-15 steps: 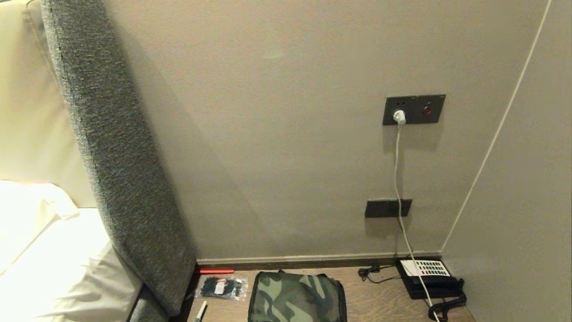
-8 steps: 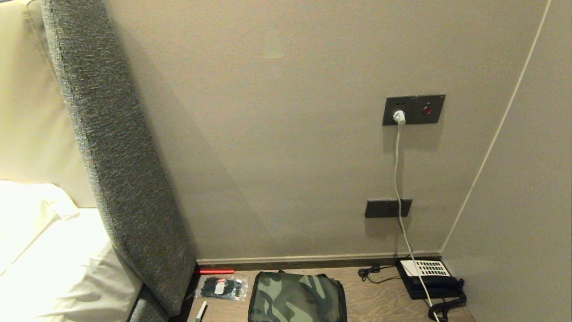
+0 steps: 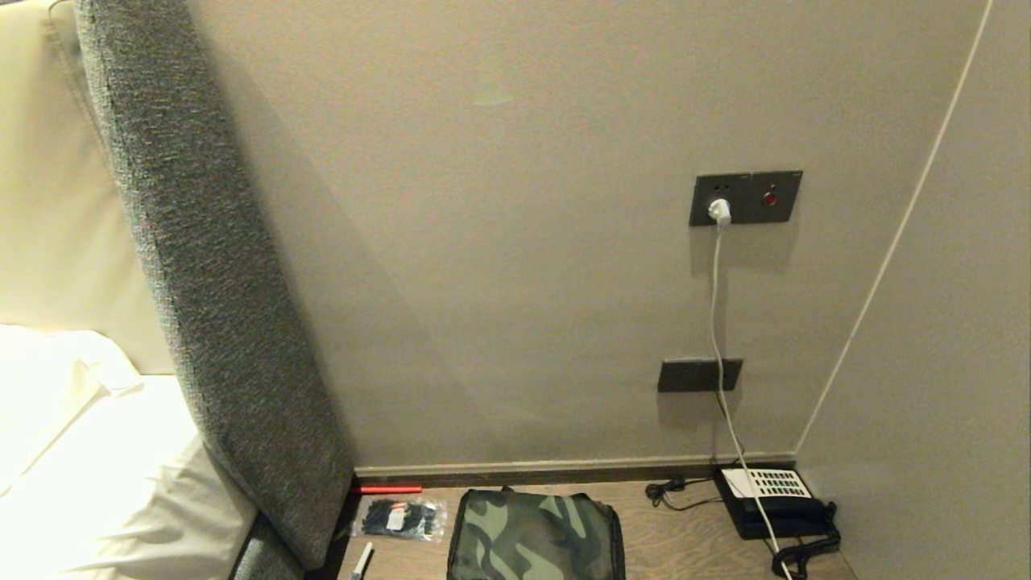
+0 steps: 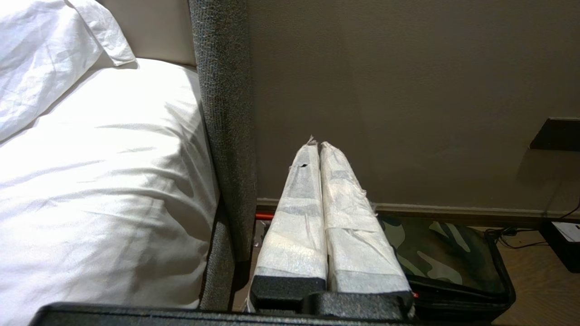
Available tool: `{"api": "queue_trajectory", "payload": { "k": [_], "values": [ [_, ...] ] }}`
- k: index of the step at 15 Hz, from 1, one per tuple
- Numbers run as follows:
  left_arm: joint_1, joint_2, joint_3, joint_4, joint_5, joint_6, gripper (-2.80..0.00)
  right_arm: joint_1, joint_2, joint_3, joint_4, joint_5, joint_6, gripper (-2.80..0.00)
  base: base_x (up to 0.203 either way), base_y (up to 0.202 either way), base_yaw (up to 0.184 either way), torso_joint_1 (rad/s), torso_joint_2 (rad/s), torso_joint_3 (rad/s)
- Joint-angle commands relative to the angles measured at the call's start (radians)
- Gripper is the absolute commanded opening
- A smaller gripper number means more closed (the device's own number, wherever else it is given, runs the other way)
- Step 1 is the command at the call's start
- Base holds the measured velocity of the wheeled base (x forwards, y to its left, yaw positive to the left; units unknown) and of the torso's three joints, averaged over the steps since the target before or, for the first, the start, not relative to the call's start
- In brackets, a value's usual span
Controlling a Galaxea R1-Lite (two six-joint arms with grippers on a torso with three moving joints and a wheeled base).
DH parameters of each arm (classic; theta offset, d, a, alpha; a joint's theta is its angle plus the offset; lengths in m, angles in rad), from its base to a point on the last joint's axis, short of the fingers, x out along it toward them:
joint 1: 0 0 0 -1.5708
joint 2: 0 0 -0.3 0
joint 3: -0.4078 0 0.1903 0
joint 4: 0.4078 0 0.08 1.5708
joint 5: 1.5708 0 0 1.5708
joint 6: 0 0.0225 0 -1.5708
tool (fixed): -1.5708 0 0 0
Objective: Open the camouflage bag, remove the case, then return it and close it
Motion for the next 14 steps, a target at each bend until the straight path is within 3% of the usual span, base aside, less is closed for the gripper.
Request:
{"api": "queue_trajectory", "payload": {
  "k": [1,14],
  "values": [
    [0.000,-0.002,0.003,0.000,0.001,-0.001,-2.80,0.001,-0.003,0.000,0.000,0.000,0.007,-2.80,0.000,0.000,0.000,0.000,0.00,0.000],
    [0.000,-0.002,0.003,0.000,0.001,-0.001,-2.80,0.001,-0.003,0.000,0.000,0.000,0.005,-2.80,0.000,0.000,0.000,0.000,0.00,0.000]
  ]
}}
